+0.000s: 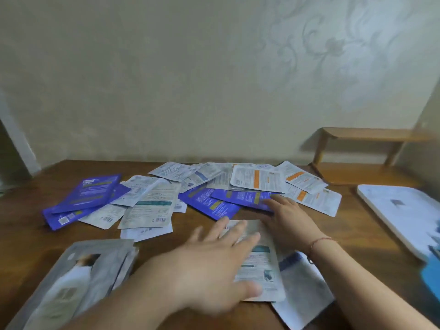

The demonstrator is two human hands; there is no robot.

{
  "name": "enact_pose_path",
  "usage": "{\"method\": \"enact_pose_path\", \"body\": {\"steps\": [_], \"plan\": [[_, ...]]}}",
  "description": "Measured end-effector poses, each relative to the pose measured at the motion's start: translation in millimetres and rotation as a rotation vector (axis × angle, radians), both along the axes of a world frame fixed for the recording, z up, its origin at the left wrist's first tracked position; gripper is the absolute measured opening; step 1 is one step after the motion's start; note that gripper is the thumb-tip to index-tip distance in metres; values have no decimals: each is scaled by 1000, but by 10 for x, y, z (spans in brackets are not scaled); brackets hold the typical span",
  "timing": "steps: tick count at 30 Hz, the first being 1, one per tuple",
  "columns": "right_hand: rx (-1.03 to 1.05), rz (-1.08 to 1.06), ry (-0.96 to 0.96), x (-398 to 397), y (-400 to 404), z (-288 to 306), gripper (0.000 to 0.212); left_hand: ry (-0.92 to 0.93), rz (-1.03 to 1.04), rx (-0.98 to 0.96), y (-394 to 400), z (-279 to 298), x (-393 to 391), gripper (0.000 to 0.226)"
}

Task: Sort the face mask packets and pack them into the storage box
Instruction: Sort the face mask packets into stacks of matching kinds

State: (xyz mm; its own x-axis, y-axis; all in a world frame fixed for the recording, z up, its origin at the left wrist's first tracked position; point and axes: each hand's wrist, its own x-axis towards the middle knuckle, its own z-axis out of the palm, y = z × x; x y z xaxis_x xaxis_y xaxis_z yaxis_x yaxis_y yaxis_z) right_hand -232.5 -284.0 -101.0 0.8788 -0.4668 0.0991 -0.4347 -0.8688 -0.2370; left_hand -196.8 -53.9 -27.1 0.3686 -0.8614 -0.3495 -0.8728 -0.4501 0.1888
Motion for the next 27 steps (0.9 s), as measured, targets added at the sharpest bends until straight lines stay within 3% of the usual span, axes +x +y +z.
{"method": "enact_pose_path", "body": {"steps": [4, 7, 11, 16, 18, 21, 24, 27], "plan": [[81, 9, 139, -21, -243, -145, 58, -92, 164, -62, -920, -152, 487, 65], [-6, 16, 72, -176, -187, -134, 51, -151, 243, -175, -1265, -367, 960, 64], [-217, -83, -30, -430, -46, 0, 80, -216, 251, -197, -1494, -511, 1256, 71], [-184, -80, -87, -352, -208, 76, 42, -210, 158, -60, -1485, -743, 1136, 73], [-68, 5, -89, -213, -290, 83, 45, -277, 13, -104, -1420, -699, 1019, 69], [64, 30, 55, -38, -386, 0, 48, -265, -110, -202, -1303, -575, 964, 64], [24, -86, 121, -40, -481, -72, 46, -291, -51, -266, -1237, -475, 1086, 64], [-33, -284, 74, -125, -555, -49, 40, -305, -3, -171, -1287, -494, 1322, 57]]}}
